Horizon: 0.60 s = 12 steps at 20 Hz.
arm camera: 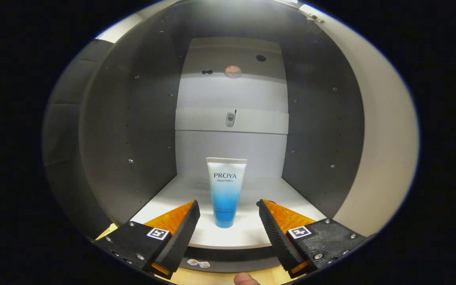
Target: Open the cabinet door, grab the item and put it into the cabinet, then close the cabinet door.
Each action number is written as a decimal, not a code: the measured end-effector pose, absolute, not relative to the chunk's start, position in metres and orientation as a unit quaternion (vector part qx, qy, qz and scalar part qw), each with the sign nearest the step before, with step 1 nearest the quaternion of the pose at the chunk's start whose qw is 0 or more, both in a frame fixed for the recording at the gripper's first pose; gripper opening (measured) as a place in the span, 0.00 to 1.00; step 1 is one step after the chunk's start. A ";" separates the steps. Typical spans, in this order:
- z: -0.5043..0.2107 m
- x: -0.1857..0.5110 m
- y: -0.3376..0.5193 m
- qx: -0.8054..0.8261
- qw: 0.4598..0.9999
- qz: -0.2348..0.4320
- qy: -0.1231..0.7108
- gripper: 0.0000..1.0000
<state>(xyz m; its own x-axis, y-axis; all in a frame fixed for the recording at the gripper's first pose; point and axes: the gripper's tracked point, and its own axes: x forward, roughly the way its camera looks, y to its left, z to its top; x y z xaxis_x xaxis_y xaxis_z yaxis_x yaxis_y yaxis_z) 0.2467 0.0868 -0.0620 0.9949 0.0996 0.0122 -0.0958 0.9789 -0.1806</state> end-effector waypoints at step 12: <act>-0.057 0.069 0.084 -0.034 0.997 0.065 -0.008 0.93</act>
